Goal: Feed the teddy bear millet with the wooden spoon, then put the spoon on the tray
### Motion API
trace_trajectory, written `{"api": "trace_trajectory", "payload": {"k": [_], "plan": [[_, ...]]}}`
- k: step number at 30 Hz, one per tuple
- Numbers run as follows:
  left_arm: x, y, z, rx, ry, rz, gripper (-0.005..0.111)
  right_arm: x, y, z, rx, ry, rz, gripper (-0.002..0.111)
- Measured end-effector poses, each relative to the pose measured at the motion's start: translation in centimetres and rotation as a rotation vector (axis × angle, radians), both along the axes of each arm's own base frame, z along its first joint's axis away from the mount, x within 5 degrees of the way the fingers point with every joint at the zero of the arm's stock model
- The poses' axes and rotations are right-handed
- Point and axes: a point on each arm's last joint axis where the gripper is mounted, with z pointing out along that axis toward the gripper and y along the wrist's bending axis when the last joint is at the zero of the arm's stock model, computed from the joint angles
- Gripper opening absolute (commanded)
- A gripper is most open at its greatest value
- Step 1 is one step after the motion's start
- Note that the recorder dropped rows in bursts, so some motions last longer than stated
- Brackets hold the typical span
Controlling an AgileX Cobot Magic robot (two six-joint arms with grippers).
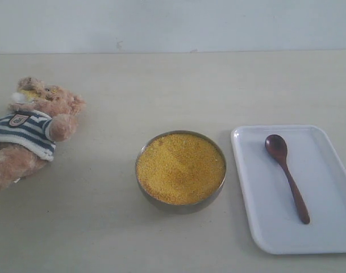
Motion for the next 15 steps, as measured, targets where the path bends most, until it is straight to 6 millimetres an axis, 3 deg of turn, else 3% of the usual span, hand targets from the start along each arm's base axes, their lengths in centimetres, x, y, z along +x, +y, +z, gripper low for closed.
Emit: {"api": "trace_trajectory", "payload": {"k": [7,15], "plan": [[0.0,0.0,0.0,0.0,0.0,0.0,0.004,-0.2,-0.1,-1.3,-0.058,0.097,0.004,0.001],[0.0,0.0,0.0,0.0,0.0,0.0,0.004,-0.2,-0.1,-1.4,0.062,0.124,-0.022,0.001]]}}
